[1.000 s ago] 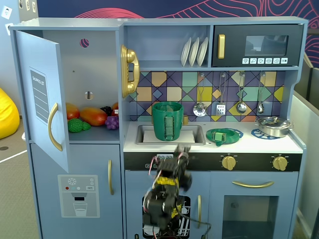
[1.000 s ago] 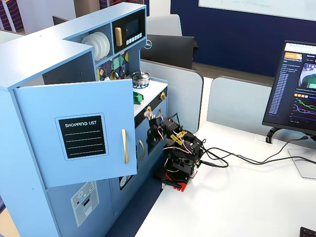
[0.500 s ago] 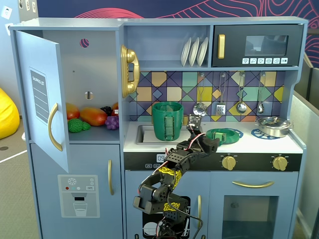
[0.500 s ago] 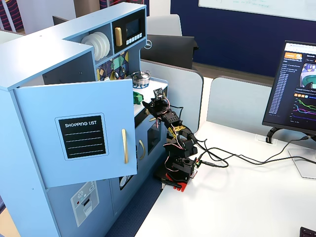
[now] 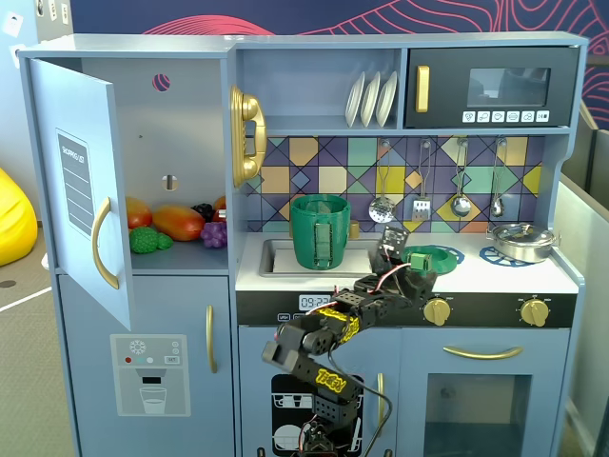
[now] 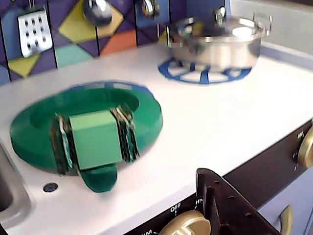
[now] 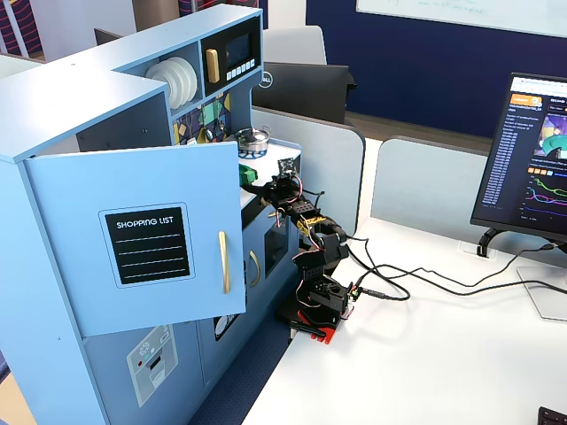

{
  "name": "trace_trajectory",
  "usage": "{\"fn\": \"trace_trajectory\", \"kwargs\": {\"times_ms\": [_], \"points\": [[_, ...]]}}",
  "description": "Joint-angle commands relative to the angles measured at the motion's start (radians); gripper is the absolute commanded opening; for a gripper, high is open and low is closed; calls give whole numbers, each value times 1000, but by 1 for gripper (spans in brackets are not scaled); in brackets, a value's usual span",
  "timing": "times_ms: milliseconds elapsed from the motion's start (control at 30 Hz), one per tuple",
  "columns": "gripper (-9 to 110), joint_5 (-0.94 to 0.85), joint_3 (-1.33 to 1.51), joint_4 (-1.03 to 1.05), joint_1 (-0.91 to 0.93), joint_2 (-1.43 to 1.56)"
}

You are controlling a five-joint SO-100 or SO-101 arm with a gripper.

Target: Pick up the lid from the counter and put it on the green recipient

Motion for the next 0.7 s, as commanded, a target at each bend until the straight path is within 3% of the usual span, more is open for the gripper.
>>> {"fn": "trace_trajectory", "kwargs": {"times_ms": [0,667], "points": [[50,-3,-140,-37,-17,-80],[43,-26,-410,-49,-48,-359]]}}
